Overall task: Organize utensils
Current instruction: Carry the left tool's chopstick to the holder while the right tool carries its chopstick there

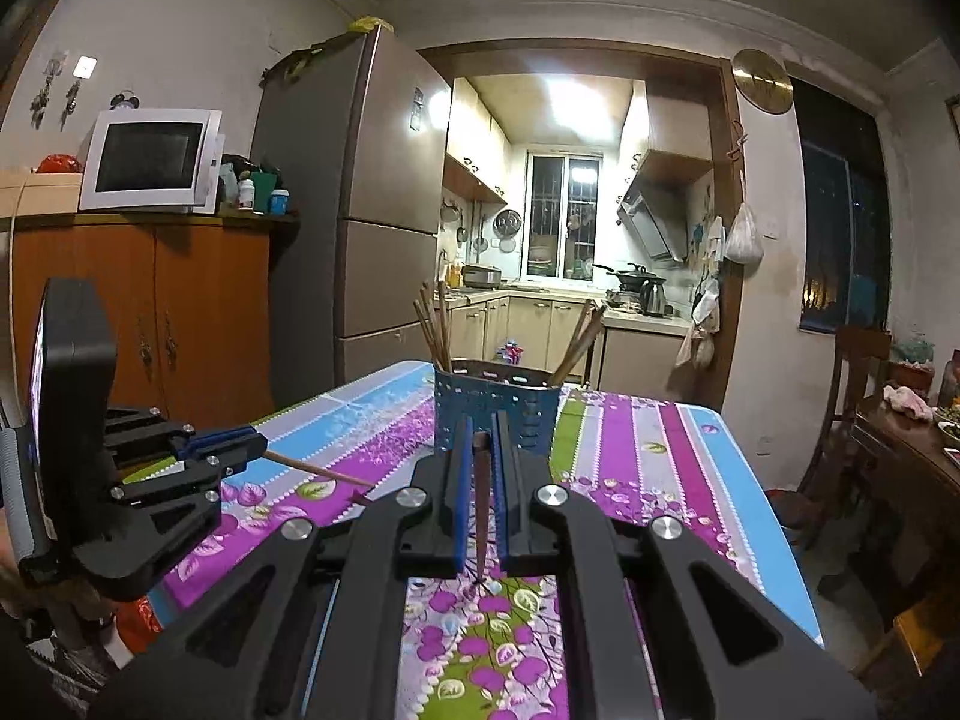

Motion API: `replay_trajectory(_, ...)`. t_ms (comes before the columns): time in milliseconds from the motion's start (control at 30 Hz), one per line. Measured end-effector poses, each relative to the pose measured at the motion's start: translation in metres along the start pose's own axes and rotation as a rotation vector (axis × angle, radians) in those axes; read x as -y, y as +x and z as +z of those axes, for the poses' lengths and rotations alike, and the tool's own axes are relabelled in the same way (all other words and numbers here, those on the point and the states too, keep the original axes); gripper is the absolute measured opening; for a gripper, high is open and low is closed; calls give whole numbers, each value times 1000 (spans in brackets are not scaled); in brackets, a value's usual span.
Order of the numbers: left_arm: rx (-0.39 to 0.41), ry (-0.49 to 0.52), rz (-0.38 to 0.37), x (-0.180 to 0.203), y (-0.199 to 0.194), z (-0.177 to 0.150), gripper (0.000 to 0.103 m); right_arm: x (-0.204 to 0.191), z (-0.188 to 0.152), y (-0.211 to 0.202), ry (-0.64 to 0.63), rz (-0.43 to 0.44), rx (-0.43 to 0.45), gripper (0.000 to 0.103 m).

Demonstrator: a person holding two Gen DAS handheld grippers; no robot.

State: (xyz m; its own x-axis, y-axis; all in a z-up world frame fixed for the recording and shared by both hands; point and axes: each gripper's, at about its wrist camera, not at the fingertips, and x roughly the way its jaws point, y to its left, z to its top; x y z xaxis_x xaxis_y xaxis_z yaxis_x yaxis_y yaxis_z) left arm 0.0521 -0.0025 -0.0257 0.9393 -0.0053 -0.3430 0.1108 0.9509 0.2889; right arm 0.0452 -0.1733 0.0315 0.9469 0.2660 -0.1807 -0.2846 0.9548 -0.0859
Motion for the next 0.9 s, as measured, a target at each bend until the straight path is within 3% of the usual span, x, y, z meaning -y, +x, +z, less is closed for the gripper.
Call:
replay_trajectory(533,16,15,15,-1,6,11,7,3,18,19,-5,34,-3,5)
replay_trajectory(700,64,28,12,-5,16,39,7,15,42,42,2,39,10,5)
replay_trajectory(900,108,-61,-83,-33,47,110,7,40,102,73,40,40,90,5)
